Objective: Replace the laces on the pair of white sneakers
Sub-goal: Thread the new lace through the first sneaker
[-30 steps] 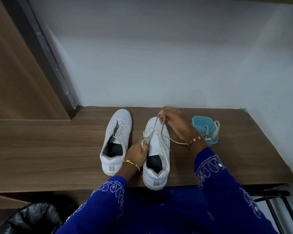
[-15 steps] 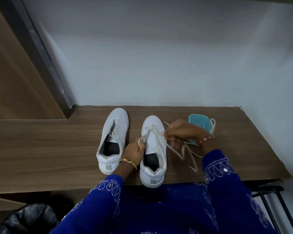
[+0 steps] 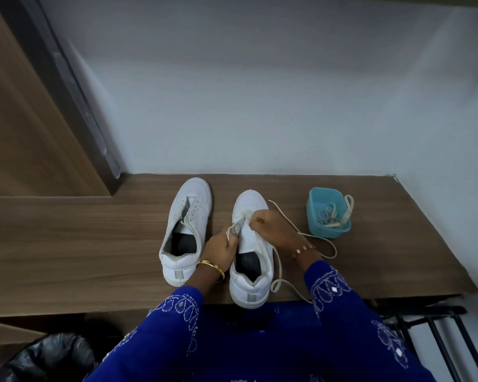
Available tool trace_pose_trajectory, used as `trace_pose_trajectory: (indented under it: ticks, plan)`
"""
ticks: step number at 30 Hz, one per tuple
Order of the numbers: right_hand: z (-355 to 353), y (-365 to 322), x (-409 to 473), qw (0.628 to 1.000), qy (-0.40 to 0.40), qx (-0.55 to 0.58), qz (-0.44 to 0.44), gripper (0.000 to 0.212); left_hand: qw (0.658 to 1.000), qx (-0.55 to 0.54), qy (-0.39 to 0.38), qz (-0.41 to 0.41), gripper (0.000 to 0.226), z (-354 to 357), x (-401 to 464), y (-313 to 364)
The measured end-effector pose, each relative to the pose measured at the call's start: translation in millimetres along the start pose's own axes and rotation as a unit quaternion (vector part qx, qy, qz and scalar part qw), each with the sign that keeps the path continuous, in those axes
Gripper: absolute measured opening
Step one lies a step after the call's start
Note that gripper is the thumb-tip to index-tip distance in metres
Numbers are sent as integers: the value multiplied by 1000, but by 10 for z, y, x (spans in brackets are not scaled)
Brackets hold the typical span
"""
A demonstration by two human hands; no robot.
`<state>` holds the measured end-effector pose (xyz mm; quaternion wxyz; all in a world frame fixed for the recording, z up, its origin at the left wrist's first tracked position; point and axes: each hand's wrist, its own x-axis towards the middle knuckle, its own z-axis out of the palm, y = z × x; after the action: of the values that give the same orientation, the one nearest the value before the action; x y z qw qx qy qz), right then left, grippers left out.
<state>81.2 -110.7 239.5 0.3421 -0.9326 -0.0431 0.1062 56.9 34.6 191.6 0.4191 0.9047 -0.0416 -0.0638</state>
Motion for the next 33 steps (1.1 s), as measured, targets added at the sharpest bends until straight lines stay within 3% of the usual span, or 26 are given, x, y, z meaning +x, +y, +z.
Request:
trace_pose_trajectory:
  ticks: [4,9,11,15,19,21,24,27,30,33]
  plan:
    - [-268,-201,-49,979,-35,201,-16,25,1000,1,3,-6,34,4,-9,7]
    - [-376,-161,-127,928,-98,358,-20,28,1000,8,-1,-5,33,5,1,7]
    - [-380,-105,-172,920,-121,374,-1,26,1000,5,-2,-6,32,9,5,-5]
    - [-406,-60,-279,934,-195,300,25,24,1000,0,3,-1,31,18,9,-16]
    - [-392,-71,-287,903,-136,406,29,31,1000,3,-2,8,31,29,8,-17]
    - [-384,-103,-273,921,-124,368,33,29,1000,2,-4,12,32,22,7,-10]
    - [-392,-90,-254,970,-183,153,53,24,1000,7,-6,5,43,25,8,-5]
    - [-372,0,-242,967,-233,-58,88,27,1000,-2,-17,14,56,33,12,22]
    - [-261,56,-225,969,-168,-143,111,27,998,-28,-46,16,50,53,98,44]
    - [-117,74,-210,983,-36,-145,108,24,998,-45,-53,7,51,93,172,65]
